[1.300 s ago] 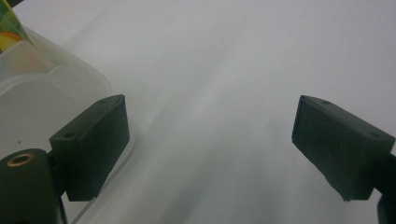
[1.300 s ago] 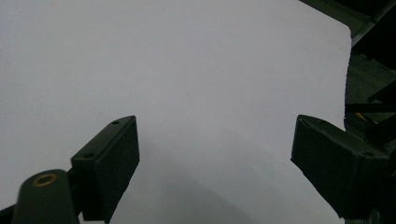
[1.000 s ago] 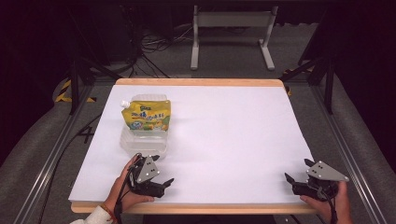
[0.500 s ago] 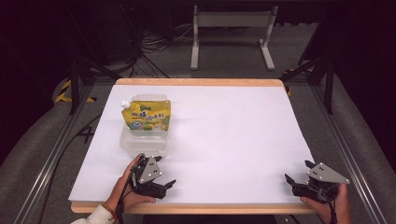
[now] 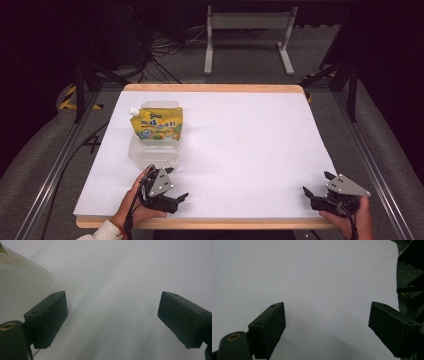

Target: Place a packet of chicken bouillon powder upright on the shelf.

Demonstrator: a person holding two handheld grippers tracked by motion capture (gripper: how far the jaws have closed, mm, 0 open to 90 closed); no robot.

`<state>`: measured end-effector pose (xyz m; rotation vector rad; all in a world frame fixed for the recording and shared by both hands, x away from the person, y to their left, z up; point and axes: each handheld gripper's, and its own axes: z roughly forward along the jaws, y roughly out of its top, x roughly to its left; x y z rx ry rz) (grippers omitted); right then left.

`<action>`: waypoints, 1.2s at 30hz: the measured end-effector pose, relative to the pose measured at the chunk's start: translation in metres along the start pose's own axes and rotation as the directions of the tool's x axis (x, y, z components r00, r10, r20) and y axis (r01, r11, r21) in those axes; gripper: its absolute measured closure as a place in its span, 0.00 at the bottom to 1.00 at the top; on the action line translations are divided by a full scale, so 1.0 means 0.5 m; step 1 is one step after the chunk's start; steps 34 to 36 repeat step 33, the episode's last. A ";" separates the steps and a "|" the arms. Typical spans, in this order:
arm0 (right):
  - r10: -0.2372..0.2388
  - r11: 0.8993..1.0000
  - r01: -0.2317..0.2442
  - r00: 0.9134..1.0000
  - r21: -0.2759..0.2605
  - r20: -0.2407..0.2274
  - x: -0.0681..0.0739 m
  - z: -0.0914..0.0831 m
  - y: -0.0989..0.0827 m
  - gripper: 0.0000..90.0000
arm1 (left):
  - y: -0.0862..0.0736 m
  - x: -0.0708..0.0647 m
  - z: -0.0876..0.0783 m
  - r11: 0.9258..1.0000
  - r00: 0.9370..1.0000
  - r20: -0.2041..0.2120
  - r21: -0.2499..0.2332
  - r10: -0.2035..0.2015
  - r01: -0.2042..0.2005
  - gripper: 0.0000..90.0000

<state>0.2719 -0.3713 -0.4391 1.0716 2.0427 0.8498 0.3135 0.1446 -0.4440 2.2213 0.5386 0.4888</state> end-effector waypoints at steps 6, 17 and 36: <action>-0.005 1.000 0.005 1.000 -0.001 0.002 0.002 0.000 0.001 0.16 | 0.000 -0.001 0.000 1.000 1.000 0.002 -0.001 0.000 0.000 0.11; -0.012 1.000 0.012 1.000 -0.003 0.000 0.003 0.001 0.001 0.16 | 0.000 -0.001 0.003 1.000 1.000 0.005 0.005 -0.004 0.004 0.11; -0.019 1.000 0.019 1.000 0.007 -0.011 0.006 0.009 0.004 0.17 | -0.002 -0.004 0.002 1.000 1.000 0.013 0.017 -0.003 0.002 0.11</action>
